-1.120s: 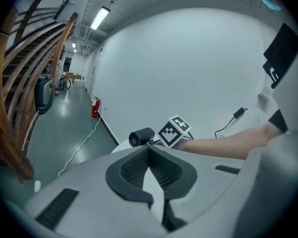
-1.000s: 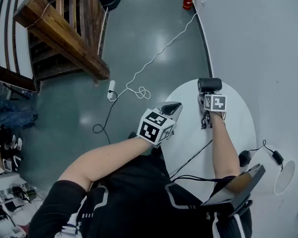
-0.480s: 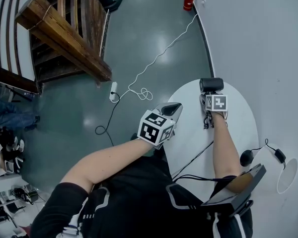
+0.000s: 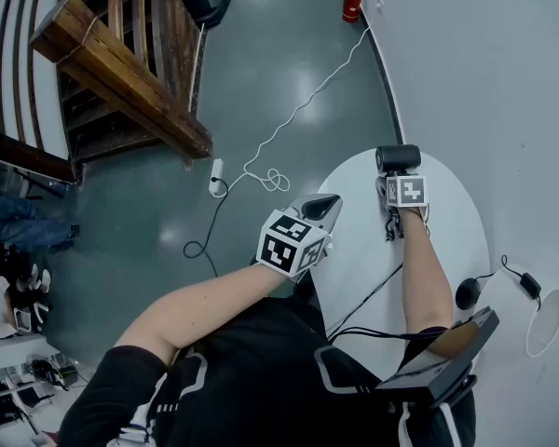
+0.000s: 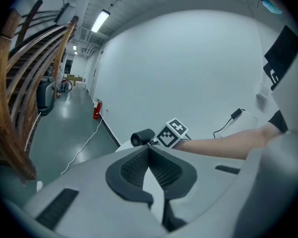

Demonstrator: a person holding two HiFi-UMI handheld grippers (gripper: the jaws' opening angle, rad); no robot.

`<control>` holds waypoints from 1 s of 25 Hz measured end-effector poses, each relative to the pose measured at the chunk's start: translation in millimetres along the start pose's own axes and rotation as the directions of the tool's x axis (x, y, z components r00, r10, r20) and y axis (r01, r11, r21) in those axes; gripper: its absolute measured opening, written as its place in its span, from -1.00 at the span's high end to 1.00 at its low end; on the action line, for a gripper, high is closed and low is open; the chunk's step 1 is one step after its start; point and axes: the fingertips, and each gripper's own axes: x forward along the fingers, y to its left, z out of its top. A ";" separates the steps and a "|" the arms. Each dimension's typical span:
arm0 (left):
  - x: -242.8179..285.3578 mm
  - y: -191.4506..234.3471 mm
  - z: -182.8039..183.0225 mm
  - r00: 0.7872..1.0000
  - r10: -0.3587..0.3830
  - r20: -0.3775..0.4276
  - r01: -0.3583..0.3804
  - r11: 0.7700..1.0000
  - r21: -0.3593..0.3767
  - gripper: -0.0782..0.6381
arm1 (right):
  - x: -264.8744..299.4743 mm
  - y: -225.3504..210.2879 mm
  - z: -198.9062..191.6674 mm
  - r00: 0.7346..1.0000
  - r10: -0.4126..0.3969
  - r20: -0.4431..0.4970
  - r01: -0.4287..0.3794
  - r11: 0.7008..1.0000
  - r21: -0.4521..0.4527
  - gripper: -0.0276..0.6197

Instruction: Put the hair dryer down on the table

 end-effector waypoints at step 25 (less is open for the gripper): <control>-36.9 -31.4 51.1 0.975 -0.190 0.117 0.152 0.948 0.280 0.77 | -128.5 42.6 46.2 0.968 -0.053 0.245 0.060 0.998 -0.019 -0.03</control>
